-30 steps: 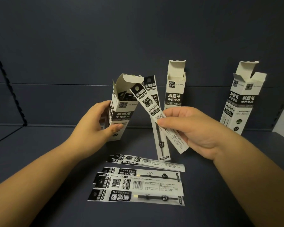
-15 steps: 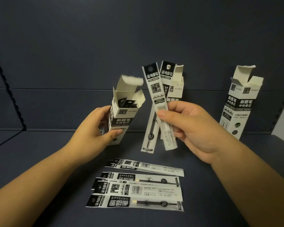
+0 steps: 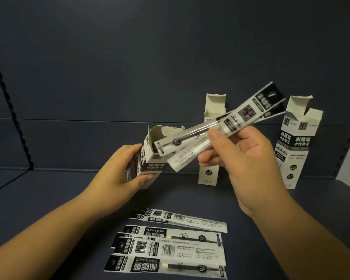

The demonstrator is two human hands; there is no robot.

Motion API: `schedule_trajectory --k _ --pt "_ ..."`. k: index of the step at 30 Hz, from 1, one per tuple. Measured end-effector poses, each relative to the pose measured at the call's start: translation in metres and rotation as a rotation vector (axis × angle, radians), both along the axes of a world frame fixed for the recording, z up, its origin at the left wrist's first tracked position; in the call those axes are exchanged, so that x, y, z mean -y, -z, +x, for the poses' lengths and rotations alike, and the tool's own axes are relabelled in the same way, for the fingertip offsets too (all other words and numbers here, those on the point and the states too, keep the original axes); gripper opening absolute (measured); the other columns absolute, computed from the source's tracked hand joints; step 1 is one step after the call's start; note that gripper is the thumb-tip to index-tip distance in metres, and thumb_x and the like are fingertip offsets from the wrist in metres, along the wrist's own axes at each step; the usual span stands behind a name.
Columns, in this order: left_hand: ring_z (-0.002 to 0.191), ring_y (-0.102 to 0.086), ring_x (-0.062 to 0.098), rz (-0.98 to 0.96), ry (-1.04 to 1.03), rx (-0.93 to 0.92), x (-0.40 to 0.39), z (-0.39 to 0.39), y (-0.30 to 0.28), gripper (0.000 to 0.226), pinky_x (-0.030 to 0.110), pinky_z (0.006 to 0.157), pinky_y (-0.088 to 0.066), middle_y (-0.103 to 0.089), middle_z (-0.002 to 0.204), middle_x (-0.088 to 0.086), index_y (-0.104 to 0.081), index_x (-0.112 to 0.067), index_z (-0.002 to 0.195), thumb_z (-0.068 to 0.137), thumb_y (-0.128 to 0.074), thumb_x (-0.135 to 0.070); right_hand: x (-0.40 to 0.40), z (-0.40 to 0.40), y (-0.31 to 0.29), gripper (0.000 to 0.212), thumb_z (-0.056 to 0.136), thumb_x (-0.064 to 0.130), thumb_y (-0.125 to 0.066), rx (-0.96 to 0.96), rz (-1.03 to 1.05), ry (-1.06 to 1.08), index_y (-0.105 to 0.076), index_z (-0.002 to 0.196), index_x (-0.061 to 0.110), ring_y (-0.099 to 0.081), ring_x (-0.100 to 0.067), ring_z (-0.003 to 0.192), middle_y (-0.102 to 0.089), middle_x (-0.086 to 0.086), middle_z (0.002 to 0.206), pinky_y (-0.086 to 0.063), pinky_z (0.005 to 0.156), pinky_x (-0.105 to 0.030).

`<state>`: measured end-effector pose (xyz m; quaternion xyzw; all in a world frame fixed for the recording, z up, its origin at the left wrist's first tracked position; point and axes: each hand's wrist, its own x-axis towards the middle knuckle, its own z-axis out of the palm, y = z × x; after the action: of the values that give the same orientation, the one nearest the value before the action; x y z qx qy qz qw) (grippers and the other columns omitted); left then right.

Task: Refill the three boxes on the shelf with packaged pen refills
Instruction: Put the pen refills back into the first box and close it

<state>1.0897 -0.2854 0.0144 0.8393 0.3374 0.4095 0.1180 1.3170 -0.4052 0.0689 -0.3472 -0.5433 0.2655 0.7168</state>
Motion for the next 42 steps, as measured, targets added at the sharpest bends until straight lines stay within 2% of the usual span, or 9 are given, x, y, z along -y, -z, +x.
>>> schedule_trajectory --k 8,14,18,26,30,34,36,39,42 --pt "0.121 -0.048 -0.010 0.023 0.025 -0.046 0.002 0.001 -0.002 0.059 0.016 0.096 -0.042 -0.047 0.126 -0.036 -0.038 -0.060 0.126 0.081 -0.071 -0.040 0.001 0.002 -0.003 0.011 0.090 0.022 -0.065 0.114 0.117 0.108 -0.069 0.095 0.014 -0.076 -0.020 0.082 -0.077 -0.005 0.086 -0.062 0.080 -0.034" --pt "0.122 -0.048 -0.006 0.026 0.035 -0.061 0.002 0.002 -0.001 0.059 0.019 0.097 -0.043 -0.049 0.126 -0.032 -0.041 -0.054 0.131 0.082 -0.071 -0.042 -0.002 0.003 0.002 0.009 0.095 0.013 -0.065 0.279 0.182 0.187 -0.073 0.093 0.016 -0.076 -0.014 0.087 -0.078 -0.003 0.087 -0.060 0.082 -0.027" --pt "0.122 -0.051 -0.001 0.028 0.049 -0.053 0.002 0.003 -0.001 0.063 0.020 0.098 -0.044 -0.052 0.126 -0.027 -0.047 -0.040 0.136 0.077 -0.064 -0.055 -0.004 0.004 0.006 0.011 0.096 0.020 -0.065 0.382 0.202 0.287 -0.074 0.094 0.014 -0.075 -0.012 0.089 -0.078 0.003 0.087 -0.061 0.084 -0.034" --pt "0.120 -0.050 -0.005 0.027 0.034 -0.047 0.004 0.004 -0.002 0.060 0.015 0.095 -0.043 -0.051 0.126 -0.027 -0.045 -0.043 0.133 0.077 -0.063 -0.055 -0.007 0.003 0.009 0.013 0.098 0.025 -0.061 0.454 0.194 0.389 -0.074 0.094 0.022 -0.072 -0.015 0.093 -0.074 0.003 0.094 -0.059 0.083 -0.042" --pt "0.121 -0.050 -0.001 0.060 0.031 -0.109 0.003 0.004 -0.001 0.061 0.012 0.096 -0.042 -0.052 0.126 -0.024 -0.050 -0.032 0.137 0.082 -0.076 -0.035 -0.008 0.002 0.010 0.013 0.098 0.025 -0.062 0.579 0.137 0.386 -0.074 0.098 0.021 -0.067 -0.002 0.092 -0.070 0.009 0.096 -0.053 0.080 -0.017" --pt "0.121 -0.050 -0.001 0.072 0.056 -0.126 0.004 0.005 -0.002 0.062 0.006 0.096 -0.038 -0.052 0.125 -0.024 -0.050 -0.032 0.136 0.081 -0.077 -0.032 -0.007 -0.001 0.009 0.014 0.095 0.029 -0.067 0.637 0.060 0.386 -0.067 0.094 0.043 -0.052 0.010 0.102 -0.054 0.026 0.104 -0.036 0.083 0.001" --pt "0.122 -0.049 -0.002 0.066 0.060 -0.126 0.005 0.005 -0.003 0.062 0.006 0.096 -0.038 -0.051 0.125 -0.025 -0.049 -0.033 0.137 0.081 -0.076 -0.034 -0.010 -0.002 0.008 0.015 0.092 0.035 -0.069 0.605 -0.025 0.337 -0.065 0.091 0.049 -0.049 0.003 0.110 -0.051 0.026 0.110 -0.035 0.087 -0.003" --pt "0.122 -0.049 -0.001 0.058 0.068 -0.124 0.007 0.006 -0.003 0.062 0.006 0.097 -0.037 -0.051 0.125 -0.026 -0.050 -0.034 0.137 0.081 -0.076 -0.033 -0.015 -0.001 0.013 0.019 0.086 0.037 -0.077 0.608 -0.134 0.225 -0.066 0.085 0.052 -0.050 -0.010 0.121 -0.056 0.017 0.117 -0.042 0.101 -0.026" --pt "0.123 -0.050 0.000 0.056 0.067 -0.131 0.007 0.006 -0.003 0.062 0.013 0.098 -0.041 -0.052 0.126 -0.024 -0.050 -0.033 0.137 0.081 -0.075 -0.034 -0.014 0.000 0.013 0.020 0.082 0.037 -0.080 0.606 -0.177 0.144 -0.072 0.097 0.045 -0.051 -0.006 0.124 -0.055 0.020 0.121 -0.044 0.109 -0.037"
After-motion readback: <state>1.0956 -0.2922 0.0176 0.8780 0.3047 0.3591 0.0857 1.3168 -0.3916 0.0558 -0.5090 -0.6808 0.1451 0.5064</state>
